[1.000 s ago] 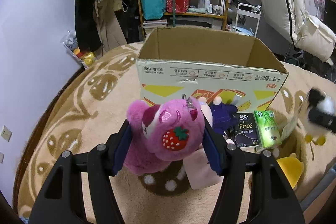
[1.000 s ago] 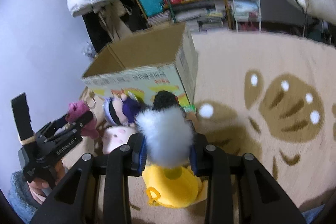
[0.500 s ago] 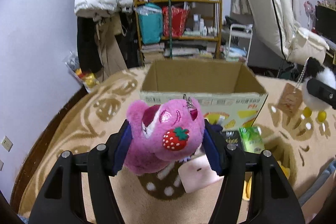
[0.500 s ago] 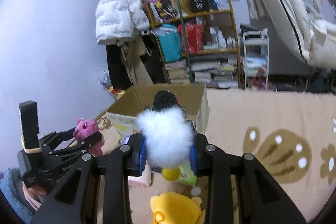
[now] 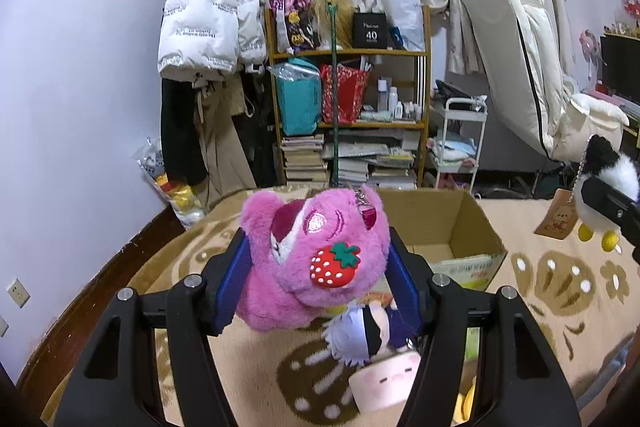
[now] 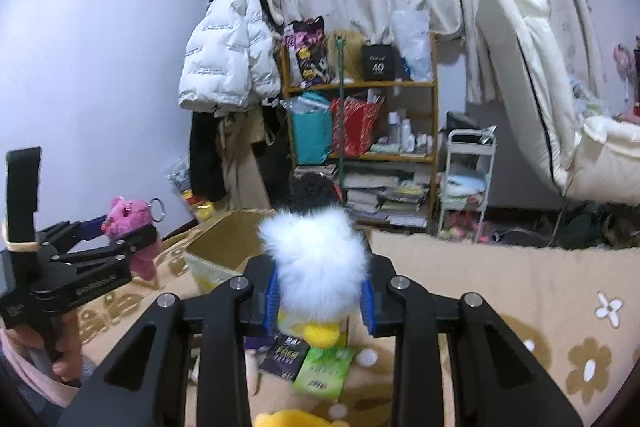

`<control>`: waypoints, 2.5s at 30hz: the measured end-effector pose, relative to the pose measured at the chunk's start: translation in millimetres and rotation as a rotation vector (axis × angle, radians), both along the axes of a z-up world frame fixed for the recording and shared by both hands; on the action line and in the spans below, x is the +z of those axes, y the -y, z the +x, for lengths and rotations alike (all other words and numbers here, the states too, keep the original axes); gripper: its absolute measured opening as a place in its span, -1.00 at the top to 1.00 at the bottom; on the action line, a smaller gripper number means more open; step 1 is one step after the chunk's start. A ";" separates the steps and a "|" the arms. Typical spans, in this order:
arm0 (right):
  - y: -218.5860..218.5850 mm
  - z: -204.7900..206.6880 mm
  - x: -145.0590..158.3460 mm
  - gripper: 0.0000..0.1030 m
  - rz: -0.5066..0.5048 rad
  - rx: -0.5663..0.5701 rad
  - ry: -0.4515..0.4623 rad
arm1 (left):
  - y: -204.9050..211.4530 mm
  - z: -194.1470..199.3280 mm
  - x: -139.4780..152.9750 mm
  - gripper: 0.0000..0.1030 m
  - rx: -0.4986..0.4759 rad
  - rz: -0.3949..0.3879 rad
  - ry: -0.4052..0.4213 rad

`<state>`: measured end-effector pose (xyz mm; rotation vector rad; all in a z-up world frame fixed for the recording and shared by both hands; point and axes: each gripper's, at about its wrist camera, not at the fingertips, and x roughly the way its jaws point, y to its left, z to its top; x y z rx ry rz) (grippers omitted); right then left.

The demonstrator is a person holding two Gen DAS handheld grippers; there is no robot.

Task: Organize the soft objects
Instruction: 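Lift the pink bear with the left tool while the right tool lifts the fluffy plush, then open the left tool over the box while the right tool releases the fluffy plush inside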

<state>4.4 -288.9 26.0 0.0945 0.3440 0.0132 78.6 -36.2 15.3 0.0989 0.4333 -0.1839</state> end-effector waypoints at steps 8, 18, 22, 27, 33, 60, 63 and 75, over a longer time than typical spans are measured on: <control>2.2 30.5 12.4 0.37 0.002 -0.021 0.047 | 6.9 14.3 19.4 -0.23 0.002 0.008 0.081; -6.6 71.0 10.2 0.37 -0.080 -0.015 0.095 | 24.6 51.7 22.1 -0.23 -0.003 0.011 0.128; -0.3 83.7 2.2 0.37 -0.066 -0.003 0.093 | 32.0 65.7 14.8 -0.23 -0.004 0.030 0.130; 4.6 98.6 -11.2 0.37 -0.054 0.005 0.071 | 35.7 79.2 -3.5 -0.23 -0.004 0.038 0.085; 4.9 112.5 -30.9 0.37 -0.024 0.032 0.007 | 39.7 88.4 -24.9 -0.24 -0.035 0.049 0.030; -14.1 130.1 -71.8 0.35 0.028 0.120 -0.160 | 40.4 101.1 -48.4 -0.27 -0.077 0.004 -0.064; -15.6 130.6 -72.1 0.35 0.024 0.123 -0.166 | 41.4 104.5 -50.1 -0.27 -0.078 0.000 -0.068; -15.9 132.6 -77.0 0.33 0.044 0.131 -0.186 | 40.9 125.7 -46.0 -0.24 -0.089 -0.054 -0.120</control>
